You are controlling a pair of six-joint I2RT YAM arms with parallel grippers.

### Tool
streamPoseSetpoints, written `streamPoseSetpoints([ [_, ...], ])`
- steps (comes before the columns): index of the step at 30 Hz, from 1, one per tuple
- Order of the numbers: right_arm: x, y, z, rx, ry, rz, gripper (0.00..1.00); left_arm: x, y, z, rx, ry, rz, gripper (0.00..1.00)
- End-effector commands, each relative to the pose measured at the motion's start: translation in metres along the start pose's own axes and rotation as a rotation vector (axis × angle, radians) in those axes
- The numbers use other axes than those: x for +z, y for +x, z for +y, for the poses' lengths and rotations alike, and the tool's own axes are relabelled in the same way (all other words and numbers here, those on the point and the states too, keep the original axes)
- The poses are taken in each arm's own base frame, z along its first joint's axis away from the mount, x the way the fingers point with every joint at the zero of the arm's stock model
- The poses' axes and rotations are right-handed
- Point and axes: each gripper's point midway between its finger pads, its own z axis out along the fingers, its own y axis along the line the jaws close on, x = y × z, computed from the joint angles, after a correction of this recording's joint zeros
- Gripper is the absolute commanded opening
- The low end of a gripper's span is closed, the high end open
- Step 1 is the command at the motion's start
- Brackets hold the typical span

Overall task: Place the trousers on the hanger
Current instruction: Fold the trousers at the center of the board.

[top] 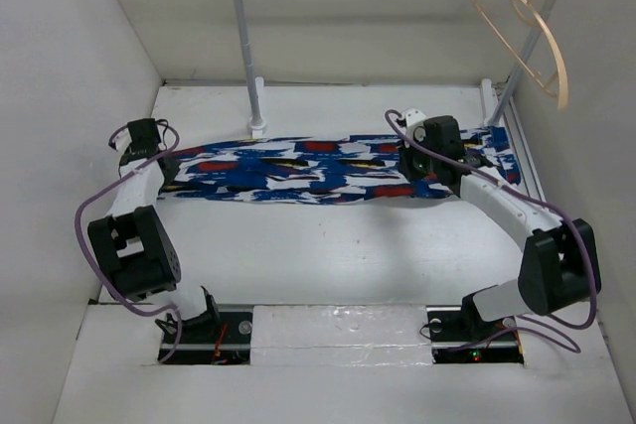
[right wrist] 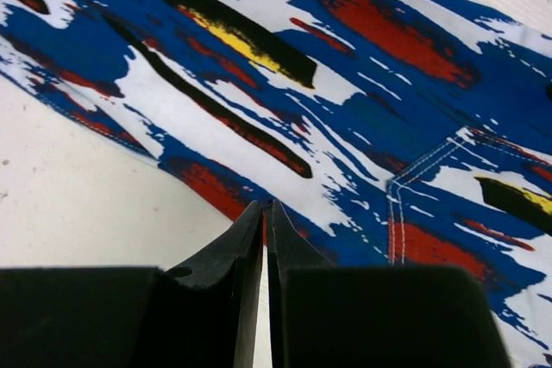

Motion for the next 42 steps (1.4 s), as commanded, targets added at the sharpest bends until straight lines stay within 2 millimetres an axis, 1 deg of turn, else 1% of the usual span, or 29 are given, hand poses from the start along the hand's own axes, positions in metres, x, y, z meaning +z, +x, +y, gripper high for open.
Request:
streamPoseSetpoints([
  [1,-0.006,0.003,-0.006,-0.013,0.001,0.009,0.11,-0.013,-0.011,0.022,0.019,-0.063,-0.085,0.00],
  [2,-0.009,0.004,-0.013,0.001,0.022,0.008,0.12,-0.003,0.001,0.031,0.030,-0.099,-0.056,0.00],
  [5,-0.013,0.007,-0.028,0.044,0.050,0.014,0.23,0.016,0.013,0.055,0.049,-0.229,-0.028,0.00],
  [6,-0.016,0.008,-0.037,0.068,0.063,0.014,0.29,0.019,0.007,0.064,0.051,-0.291,-0.058,0.00],
  [8,-0.020,0.016,-0.042,0.108,0.059,0.024,0.36,0.023,0.001,0.068,0.055,-0.338,-0.072,0.03],
  [10,-0.027,0.026,-0.056,0.179,0.079,0.019,0.47,0.021,-0.010,0.070,0.055,-0.370,-0.106,0.16],
  [12,-0.032,0.033,-0.060,0.235,0.057,0.005,0.58,0.016,-0.016,0.072,0.039,-0.391,-0.135,0.45],
  [13,-0.040,0.035,-0.071,0.287,0.081,-0.017,0.61,0.015,-0.017,0.074,0.036,-0.398,-0.140,0.60],
  [14,-0.042,0.046,-0.069,0.321,0.063,-0.011,0.63,0.011,-0.017,0.075,0.028,-0.403,-0.145,0.80],
  [16,-0.052,0.049,-0.072,0.366,0.064,-0.047,0.67,0.006,-0.019,0.068,0.008,-0.369,-0.144,0.85],
  [17,-0.057,0.059,-0.078,0.392,0.084,-0.041,0.68,-0.002,-0.027,0.061,-0.013,-0.332,-0.163,0.86],
  [19,-0.072,0.063,-0.082,0.444,0.117,-0.060,0.70,-0.014,-0.031,0.036,-0.008,-0.237,-0.177,0.86],
  [20,-0.079,0.069,-0.090,0.475,0.156,-0.067,0.71,-0.029,-0.039,0.019,0.006,-0.173,-0.213,0.81],
  [21,-0.082,0.080,-0.092,0.500,0.178,-0.051,0.73,-0.040,-0.024,-0.013,0.075,-0.084,-0.208,0.80],
  [23,-0.088,0.091,-0.107,0.531,0.245,-0.054,0.77,-0.059,-0.006,-0.053,0.161,0.047,-0.224,0.72],
  [24,-0.086,0.100,-0.110,0.554,0.250,-0.042,0.78,-0.074,0.028,-0.086,0.253,0.148,-0.196,0.66],
  [26,-0.079,0.100,-0.119,0.590,0.245,-0.077,0.80,-0.081,0.062,-0.108,0.319,0.208,-0.168,0.59],
  [27,-0.074,0.103,-0.130,0.618,0.245,-0.091,0.81,-0.082,0.081,-0.119,0.342,0.255,-0.120,0.52],
  [28,-0.065,0.100,-0.137,0.664,0.211,-0.121,0.82,-0.072,0.112,-0.128,0.359,0.308,-0.023,0.38],
  [29,-0.060,0.106,-0.137,0.679,0.206,-0.100,0.82,-0.072,0.113,-0.128,0.357,0.309,-0.022,0.37],
  [30,-0.057,0.099,-0.148,0.706,0.206,-0.158,0.82,-0.066,0.117,-0.133,0.355,0.326,-0.018,0.33],
  [33,-0.039,0.098,-0.164,0.799,0.182,-0.228,0.83,-0.033,0.130,-0.119,0.342,0.270,0.056,0.24],
  [34,-0.033,0.101,-0.161,0.827,0.159,-0.232,0.83,-0.016,0.129,-0.109,0.326,0.228,0.085,0.23],
  [36,-0.024,0.104,-0.169,0.917,0.165,-0.275,0.83,0.003,0.131,-0.091,0.313,0.154,0.123,0.19],
  [37,-0.023,0.112,-0.165,0.930,0.168,-0.259,0.83,0.008,0.132,-0.086,0.310,0.137,0.130,0.19],
  [39,-0.023,0.112,-0.169,0.966,0.193,-0.302,0.71,0.017,0.139,-0.070,0.311,0.088,0.173,0.19],
  [40,-0.024,0.113,-0.170,0.970,0.205,-0.310,0.61,0.023,0.144,-0.060,0.307,0.058,0.193,0.19],
  [41,-0.025,0.119,-0.170,0.986,0.218,-0.302,0.38,0.027,0.143,-0.051,0.293,0.035,0.201,0.19],
  [42,-0.025,0.123,-0.169,0.983,0.223,-0.287,0.27,0.030,0.144,-0.042,0.287,0.010,0.213,0.19],
])
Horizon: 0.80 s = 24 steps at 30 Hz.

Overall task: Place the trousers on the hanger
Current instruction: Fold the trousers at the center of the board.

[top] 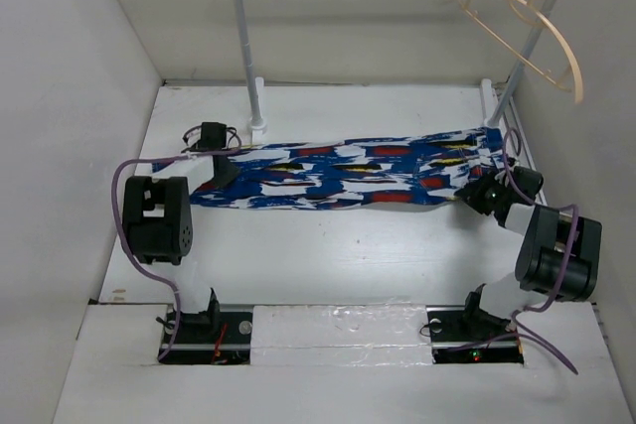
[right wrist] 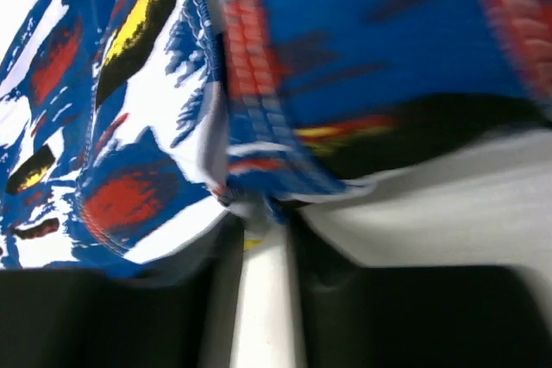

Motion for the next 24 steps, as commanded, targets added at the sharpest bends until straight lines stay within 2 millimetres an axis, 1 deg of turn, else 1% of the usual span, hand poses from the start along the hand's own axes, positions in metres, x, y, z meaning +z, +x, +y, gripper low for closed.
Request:
streamPoseSetpoints([
  [1,-0.005,-0.025,0.002,0.016,-0.005,-0.116,0.19,0.007,0.027,0.039,-0.027,-0.097,0.089,0.19],
  [2,-0.010,-0.021,-0.006,0.019,0.019,-0.113,0.06,0.009,0.025,0.051,-0.057,-0.114,0.100,0.19],
  [3,-0.014,-0.014,-0.013,0.013,0.048,-0.094,0.01,0.011,0.025,0.059,-0.079,-0.123,0.104,0.19],
  [4,-0.019,-0.010,-0.018,0.011,0.068,-0.085,0.00,0.011,0.033,0.071,-0.098,-0.138,0.125,0.20],
  [5,-0.029,-0.013,-0.019,-0.002,0.080,-0.104,0.00,0.011,0.036,0.075,-0.118,-0.126,0.147,0.20],
  [6,-0.036,0.004,-0.028,-0.009,0.112,-0.053,0.00,0.011,0.034,0.086,-0.148,-0.133,0.151,0.20],
  [7,-0.044,0.007,-0.032,-0.019,0.138,-0.045,0.00,0.006,0.040,0.092,-0.153,-0.136,0.157,0.20],
  [8,-0.060,0.016,-0.031,-0.022,0.164,-0.022,0.00,0.003,0.042,0.097,-0.147,-0.147,0.150,0.20],
  [9,-0.071,0.017,-0.040,-0.049,0.192,-0.026,0.00,-0.002,0.045,0.102,-0.143,-0.164,0.151,0.20],
  [10,-0.080,0.020,-0.043,-0.055,0.211,-0.024,0.00,-0.009,0.046,0.106,-0.144,-0.168,0.137,0.20],
  [11,-0.097,0.026,-0.041,-0.061,0.228,-0.019,0.00,-0.012,0.046,0.110,-0.146,-0.179,0.125,0.20],
  [12,-0.109,0.024,-0.047,-0.090,0.253,-0.032,0.00,-0.022,0.043,0.111,-0.154,-0.172,0.104,0.20],
  [13,-0.118,0.023,-0.043,-0.104,0.254,-0.039,0.00,-0.025,0.049,0.114,-0.159,-0.173,0.110,0.21],
  [14,-0.127,0.034,-0.039,-0.105,0.255,0.005,0.08,-0.029,0.051,0.114,-0.165,-0.165,0.108,0.21],
  [15,-0.128,0.030,-0.036,-0.153,0.249,0.003,0.21,-0.037,0.047,0.110,-0.179,-0.140,0.087,0.21],
  [16,-0.124,0.034,-0.029,-0.160,0.206,0.016,0.33,-0.039,0.049,0.112,-0.180,-0.133,0.084,0.22],
  [17,-0.124,0.032,-0.026,-0.166,0.193,0.012,0.57,-0.043,0.047,0.110,-0.183,-0.121,0.073,0.23],
  [18,-0.123,0.029,-0.025,-0.171,0.185,0.006,0.66,-0.046,0.043,0.107,-0.183,-0.106,0.059,0.23],
  [19,-0.124,0.026,-0.026,-0.168,0.194,0.005,0.70,-0.054,0.030,0.099,-0.172,-0.068,0.026,0.25],
  [20,-0.130,0.015,-0.020,-0.182,0.199,0.005,0.76,-0.059,0.024,0.096,-0.166,-0.056,0.014,0.26],
  [21,-0.133,0.007,-0.019,-0.192,0.211,-0.004,0.78,-0.066,0.023,0.092,-0.150,-0.053,0.015,0.26],
  [22,-0.136,0.001,-0.023,-0.187,0.248,-0.003,0.79,-0.078,0.009,0.078,-0.131,-0.014,-0.032,0.27],
  [23,-0.140,-0.011,-0.023,-0.191,0.267,-0.025,0.80,-0.085,0.013,0.061,-0.079,0.021,-0.041,0.27],
  [24,-0.142,-0.017,-0.028,-0.185,0.291,-0.043,0.81,-0.095,0.009,0.047,-0.061,0.071,-0.067,0.28],
])
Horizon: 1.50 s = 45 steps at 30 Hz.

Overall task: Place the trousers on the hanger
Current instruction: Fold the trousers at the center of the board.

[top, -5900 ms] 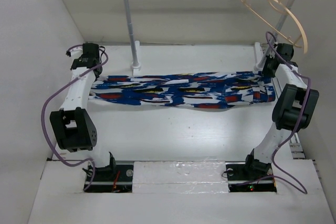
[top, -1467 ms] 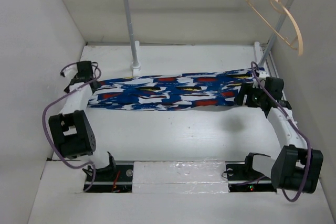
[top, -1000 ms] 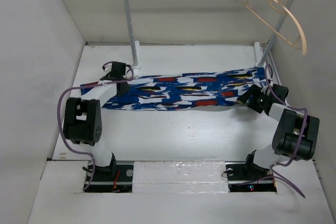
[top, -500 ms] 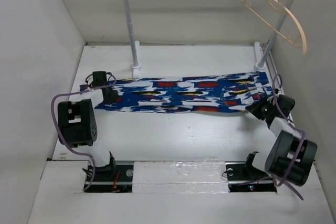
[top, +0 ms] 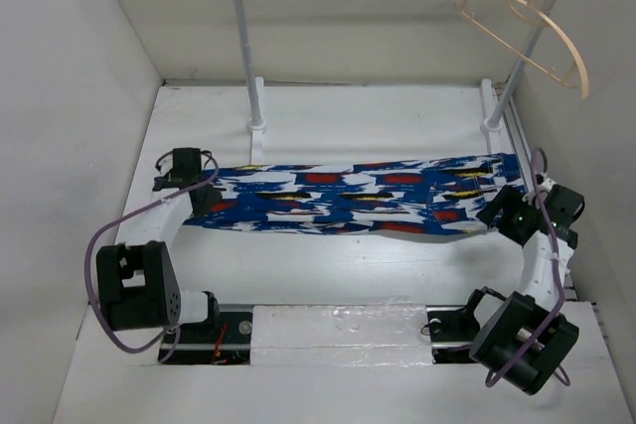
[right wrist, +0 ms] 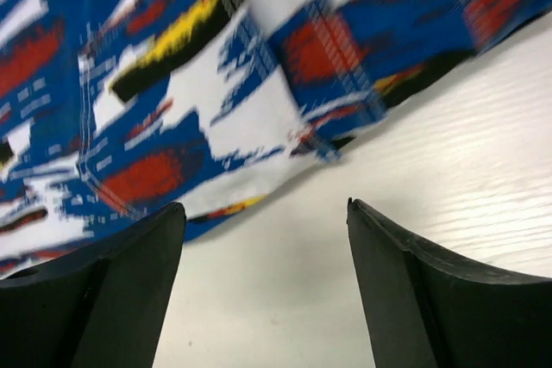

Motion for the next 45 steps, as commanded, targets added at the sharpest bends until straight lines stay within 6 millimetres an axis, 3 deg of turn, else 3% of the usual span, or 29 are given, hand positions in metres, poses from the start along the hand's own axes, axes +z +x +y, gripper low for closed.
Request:
streamPoseSetpoints([
  [1,-0.013,-0.037,-0.018,-0.030,0.102,-0.075,0.82,-0.042,-0.004,-0.056,0.114,0.186,-0.059,0.30],
  [2,-0.015,-0.045,-0.032,0.011,0.125,-0.109,0.82,-0.050,0.004,-0.072,0.167,0.257,-0.052,0.31],
  [3,-0.013,-0.047,-0.037,0.036,0.123,-0.120,0.82,-0.064,0.021,-0.101,0.238,0.366,-0.047,0.32],
  [5,-0.003,-0.057,-0.053,0.077,0.136,-0.157,0.83,-0.084,0.045,-0.133,0.308,0.480,-0.012,0.34],
  [6,-0.002,-0.056,-0.064,0.136,0.132,-0.167,0.84,-0.095,0.072,-0.152,0.388,0.537,0.016,0.34],
  [7,0.002,-0.057,-0.062,0.157,0.085,-0.171,0.84,-0.104,0.078,-0.166,0.416,0.565,0.011,0.35],
  [8,0.011,-0.064,-0.069,0.165,0.076,-0.193,0.85,-0.107,0.088,-0.174,0.441,0.577,0.025,0.36],
  [9,0.019,-0.059,-0.077,0.224,0.057,-0.180,0.85,-0.105,0.111,-0.190,0.489,0.604,0.069,0.39],
  [12,0.030,-0.058,-0.078,0.257,0.010,-0.179,0.86,-0.102,0.124,-0.199,0.494,0.644,0.126,0.44],
  [14,0.037,-0.058,-0.089,0.273,0.033,-0.193,0.86,-0.088,0.133,-0.199,0.505,0.633,0.150,0.41],
  [16,0.051,-0.049,-0.089,0.331,-0.009,-0.165,0.86,-0.066,0.130,-0.190,0.505,0.561,0.107,0.26],
  [17,0.055,-0.060,-0.089,0.332,-0.036,-0.218,0.86,-0.058,0.130,-0.184,0.513,0.530,0.099,0.23],
  [21,0.076,-0.056,-0.074,0.358,-0.131,-0.206,0.81,-0.003,0.118,-0.130,0.428,0.312,0.145,0.11],
  [22,0.078,-0.057,-0.073,0.355,-0.126,-0.204,0.77,0.005,0.122,-0.112,0.409,0.281,0.176,0.08],
  [24,0.081,-0.062,-0.070,0.333,-0.132,-0.217,0.74,0.009,0.111,-0.095,0.361,0.255,0.165,0.08],
  [27,0.088,-0.068,-0.062,0.321,-0.157,-0.225,0.50,0.001,0.109,-0.086,0.351,0.252,0.146,0.08],
  [28,0.090,-0.068,-0.056,0.316,-0.185,-0.222,0.24,-0.001,0.109,-0.085,0.348,0.255,0.148,0.09],
  [30,0.091,-0.072,-0.045,0.291,-0.232,-0.237,0.05,-0.005,0.110,-0.083,0.345,0.256,0.157,0.08],
  [32,0.087,-0.065,-0.026,0.244,-0.284,-0.204,0.00,-0.011,0.107,-0.087,0.344,0.268,0.155,0.08],
  [33,0.075,-0.071,-0.009,0.176,-0.306,-0.230,0.00,-0.017,0.103,-0.089,0.350,0.282,0.142,0.07],
  [35,0.069,-0.041,0.024,0.096,-0.318,-0.140,0.00,-0.029,0.103,-0.100,0.381,0.320,0.114,0.03],
  [36,0.049,-0.049,0.045,0.015,-0.334,-0.200,0.00,-0.040,0.099,-0.106,0.394,0.348,0.089,0.02],
  [38,0.037,-0.029,0.077,-0.031,-0.342,-0.169,0.00,-0.054,0.096,-0.120,0.410,0.402,0.071,0.00],
  [39,0.026,-0.032,0.090,-0.053,-0.354,-0.201,0.00,-0.060,0.093,-0.124,0.408,0.425,0.062,0.00],
  [40,0.003,-0.052,0.102,-0.097,-0.340,-0.321,0.00,-0.065,0.095,-0.130,0.422,0.449,0.060,0.00],
  [41,-0.013,-0.054,0.119,-0.118,-0.348,-0.320,0.00,-0.069,0.097,-0.134,0.432,0.463,0.056,0.00],
  [43,-0.044,-0.081,0.130,-0.173,-0.301,-0.423,0.00,-0.070,0.099,-0.141,0.439,0.495,0.071,0.00],
  [44,-0.052,-0.082,0.131,-0.212,-0.278,-0.405,0.00,-0.069,0.100,-0.143,0.437,0.501,0.072,0.00],
  [45,-0.078,-0.109,0.146,-0.252,-0.291,-0.475,0.00,-0.065,0.102,-0.145,0.440,0.503,0.083,0.00],
])
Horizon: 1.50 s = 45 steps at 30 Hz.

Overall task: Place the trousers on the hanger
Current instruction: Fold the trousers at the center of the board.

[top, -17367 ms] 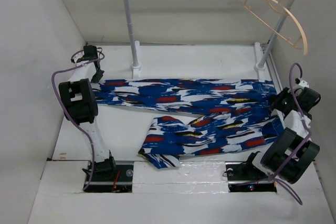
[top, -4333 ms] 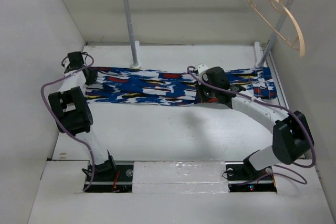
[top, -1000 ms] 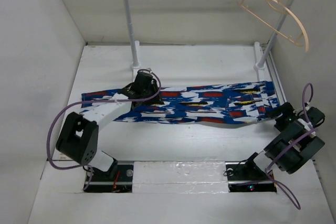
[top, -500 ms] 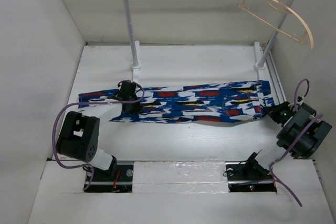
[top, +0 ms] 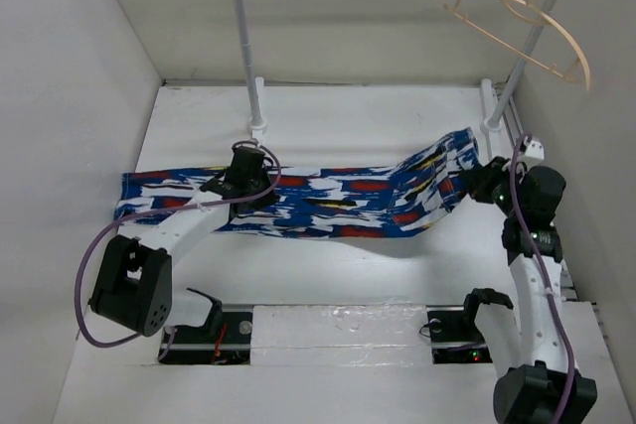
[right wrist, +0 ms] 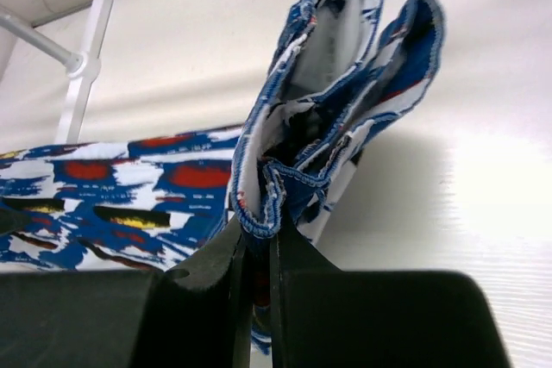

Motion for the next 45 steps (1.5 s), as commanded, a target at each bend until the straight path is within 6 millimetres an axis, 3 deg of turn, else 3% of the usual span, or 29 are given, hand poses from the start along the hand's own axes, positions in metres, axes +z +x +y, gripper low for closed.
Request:
streamPoseSetpoints([
  [1,-0.023,-0.068,0.010,-0.109,0.108,-0.085,0.00,0.002,-0.005,-0.016,0.020,0.061,0.008,0.00],
  [2,-0.022,-0.070,0.012,-0.141,0.109,-0.047,0.00,0.004,-0.004,-0.018,0.018,0.072,0.014,0.00],
  [3,-0.031,-0.102,0.027,-0.181,0.094,-0.102,0.00,0.008,0.002,-0.025,0.030,0.088,0.031,0.00],
  [6,-0.035,-0.126,0.035,-0.236,0.102,-0.116,0.00,0.011,0.015,-0.044,0.039,0.129,0.064,0.00],
  [7,-0.043,-0.146,0.042,-0.261,0.110,-0.156,0.00,0.008,0.024,-0.063,0.055,0.175,0.085,0.00],
  [9,-0.045,-0.156,0.042,-0.303,0.132,-0.148,0.00,0.006,0.033,-0.087,0.049,0.227,0.098,0.00],
  [10,-0.052,-0.174,0.050,-0.344,0.131,-0.158,0.00,0.001,0.044,-0.120,0.089,0.283,0.103,0.00],
  [11,-0.047,-0.172,0.047,-0.338,0.134,-0.143,0.00,0.001,0.044,-0.121,0.082,0.283,0.104,0.00],
  [15,-0.045,-0.182,0.055,-0.382,0.102,-0.130,0.00,-0.003,0.059,-0.171,0.113,0.380,0.132,0.00],
  [17,-0.044,-0.182,0.057,-0.387,0.087,-0.131,0.00,0.001,0.082,-0.186,0.147,0.389,0.176,0.00],
  [18,-0.045,-0.183,0.060,-0.391,0.077,-0.130,0.00,-0.001,0.086,-0.214,0.163,0.438,0.170,0.00],
  [19,-0.046,-0.186,0.061,-0.394,0.075,-0.139,0.00,0.006,0.101,-0.211,0.182,0.420,0.201,0.00],
  [20,-0.047,-0.189,0.063,-0.400,0.073,-0.143,0.00,0.007,0.101,-0.225,0.189,0.430,0.196,0.00],
  [22,-0.048,-0.192,0.065,-0.420,0.071,-0.126,0.00,0.027,0.119,-0.220,0.218,0.354,0.229,0.00],
  [24,-0.054,-0.203,0.073,-0.438,0.061,-0.139,0.00,0.039,0.125,-0.223,0.231,0.334,0.227,0.00],
  [25,-0.055,-0.207,0.075,-0.448,0.058,-0.144,0.00,0.054,0.136,-0.212,0.235,0.286,0.258,0.00],
  [28,-0.057,-0.216,0.077,-0.462,0.064,-0.155,0.00,0.073,0.151,-0.201,0.233,0.238,0.298,0.00],
  [30,-0.057,-0.222,0.081,-0.473,0.058,-0.169,0.00,0.074,0.162,-0.198,0.227,0.239,0.326,0.00],
  [31,-0.055,-0.223,0.081,-0.478,0.059,-0.166,0.00,0.070,0.164,-0.207,0.224,0.272,0.320,0.00],
  [37,-0.050,-0.241,0.087,-0.497,0.044,-0.191,0.00,0.060,0.153,-0.220,0.245,0.312,0.267,0.00],
  [42,-0.033,-0.230,0.119,-0.511,-0.105,-0.166,0.00,0.078,0.184,-0.218,0.264,0.312,0.396,0.00],
  [45,-0.022,-0.217,0.152,-0.530,-0.196,-0.146,0.00,0.062,0.167,-0.219,0.294,0.331,0.332,0.00],
])
